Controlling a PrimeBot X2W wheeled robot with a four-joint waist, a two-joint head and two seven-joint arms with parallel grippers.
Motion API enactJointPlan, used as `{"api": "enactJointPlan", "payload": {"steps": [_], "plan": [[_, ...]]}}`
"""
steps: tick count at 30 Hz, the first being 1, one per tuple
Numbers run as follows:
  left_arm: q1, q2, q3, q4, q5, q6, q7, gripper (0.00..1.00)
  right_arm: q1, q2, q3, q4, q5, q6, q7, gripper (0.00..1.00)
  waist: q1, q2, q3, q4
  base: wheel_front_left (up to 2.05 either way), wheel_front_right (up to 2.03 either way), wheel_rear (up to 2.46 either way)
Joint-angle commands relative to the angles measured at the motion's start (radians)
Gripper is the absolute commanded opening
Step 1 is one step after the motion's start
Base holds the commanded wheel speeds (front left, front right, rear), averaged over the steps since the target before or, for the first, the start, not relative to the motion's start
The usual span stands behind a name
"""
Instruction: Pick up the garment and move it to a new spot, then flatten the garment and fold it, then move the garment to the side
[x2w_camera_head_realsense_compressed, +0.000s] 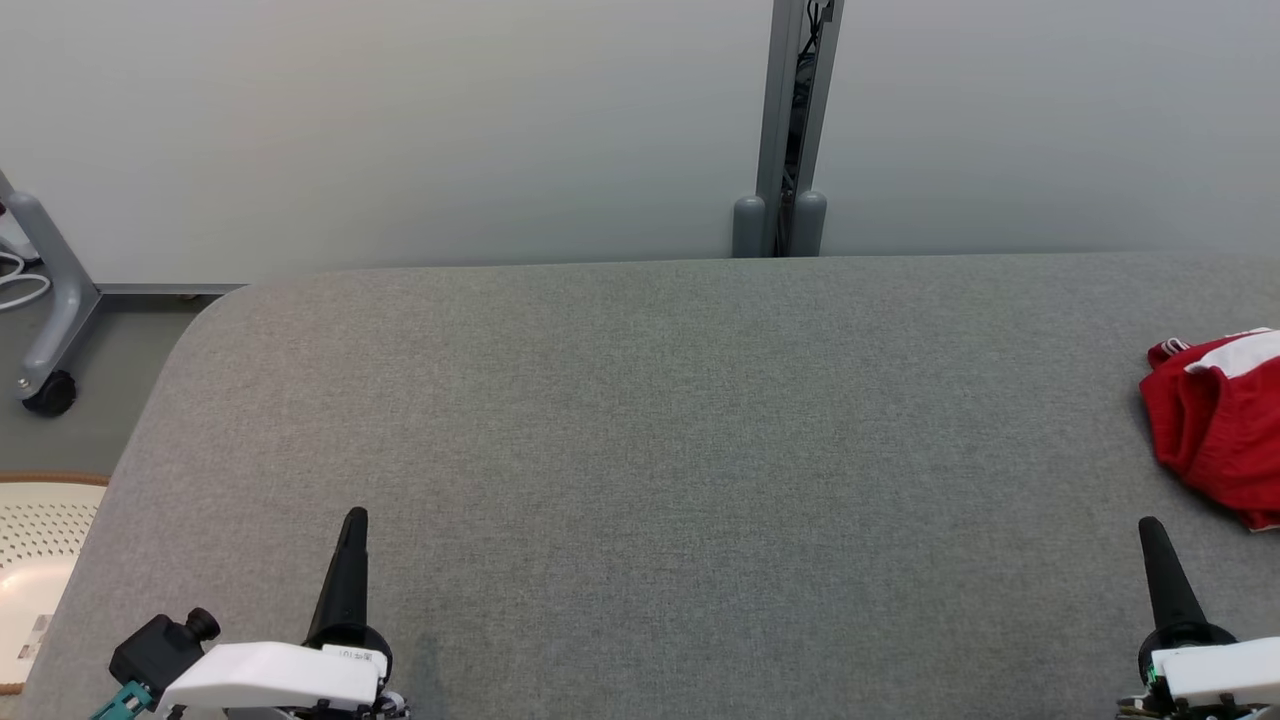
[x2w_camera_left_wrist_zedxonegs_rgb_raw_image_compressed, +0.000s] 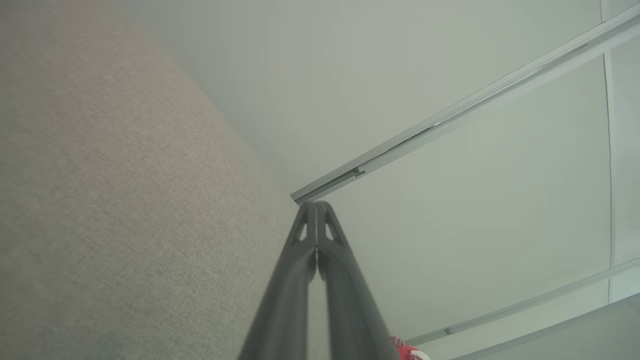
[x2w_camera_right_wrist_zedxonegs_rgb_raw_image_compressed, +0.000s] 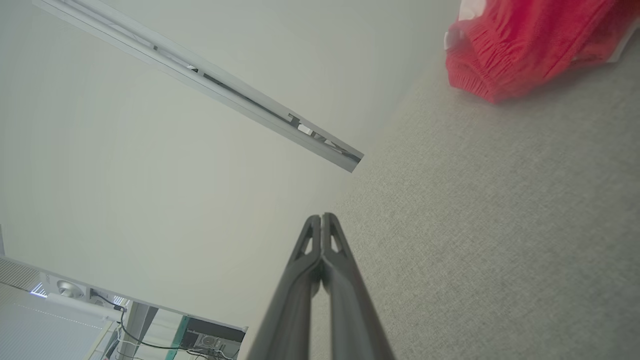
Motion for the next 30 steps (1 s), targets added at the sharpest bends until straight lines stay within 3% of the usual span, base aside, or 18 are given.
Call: {"api": "enactJointPlan", "payload": {"steps": [1,30], "plan": [[-0.034,0.010,0.007,-0.010,-0.026,-0.006,0.005,0.00,-0.021,-0.011,-0.008,-0.014,0.031,0.000,0.010,0.00,0.0000,0.0000,0.001,-0.002,0.00,0.00,0.00],[-0.070,0.010,0.035,-0.008,-0.275,-0.009,0.064,0.00,-0.045,-0.015,-0.042,-0.013,0.298,0.000,0.100,0.00,0.0000,0.0000,0.020,-0.035,0.00,0.00,0.00]]}}
